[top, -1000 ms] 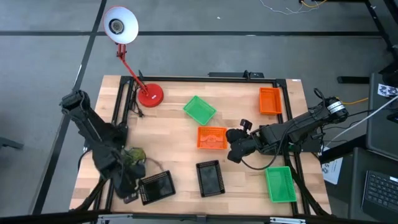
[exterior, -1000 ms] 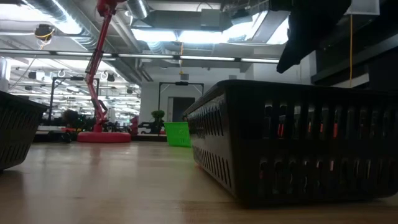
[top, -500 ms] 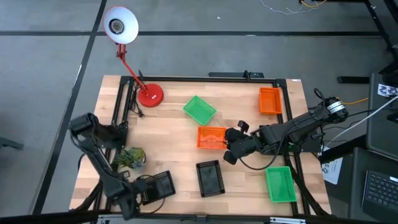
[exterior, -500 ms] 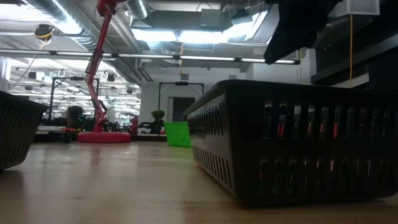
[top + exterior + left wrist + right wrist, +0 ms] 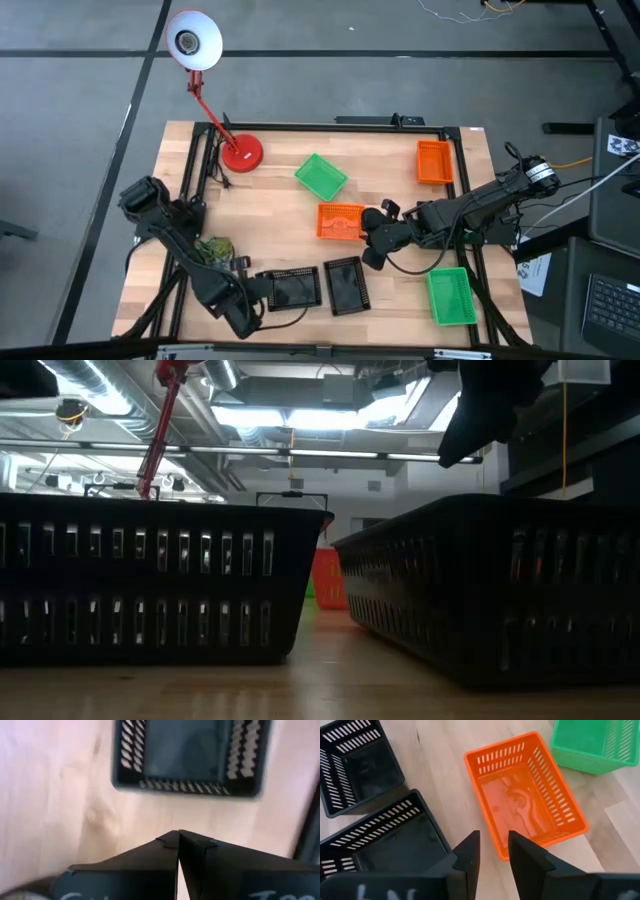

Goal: Stack baskets by color
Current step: Adjust the bins

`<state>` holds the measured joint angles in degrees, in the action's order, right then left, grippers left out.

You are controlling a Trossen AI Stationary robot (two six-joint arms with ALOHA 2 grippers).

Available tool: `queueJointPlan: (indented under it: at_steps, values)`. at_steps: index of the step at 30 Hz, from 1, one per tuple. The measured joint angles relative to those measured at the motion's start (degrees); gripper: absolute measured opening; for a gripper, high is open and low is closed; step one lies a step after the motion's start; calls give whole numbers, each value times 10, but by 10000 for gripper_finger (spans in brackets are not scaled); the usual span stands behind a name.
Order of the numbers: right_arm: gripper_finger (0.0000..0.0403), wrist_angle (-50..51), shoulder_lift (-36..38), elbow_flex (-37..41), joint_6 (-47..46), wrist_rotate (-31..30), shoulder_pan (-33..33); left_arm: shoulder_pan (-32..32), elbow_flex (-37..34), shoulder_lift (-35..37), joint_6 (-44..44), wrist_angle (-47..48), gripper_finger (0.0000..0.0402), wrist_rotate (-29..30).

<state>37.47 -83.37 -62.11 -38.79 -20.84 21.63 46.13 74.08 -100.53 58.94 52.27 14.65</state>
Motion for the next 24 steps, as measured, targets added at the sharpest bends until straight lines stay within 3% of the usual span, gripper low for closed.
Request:
queueJointPlan:
  at_steps: [4,9,16,19,24]
  values:
    - [100,2,0,0,0,0,0,-9,16,-1,1,55,0,-52]
    - [100,2,0,0,16,1,0,-63,-6,-50,-75,-10,0,-92]
    - [100,3,0,0,15,1,0,-188,-5,-94,-249,-211,0,-15]
    - [100,16,0,0,7,16,3,-225,-5,-81,-265,-180,0,-15]
    - [100,53,0,0,-5,30,4,-242,-6,-25,-293,-37,0,-16]
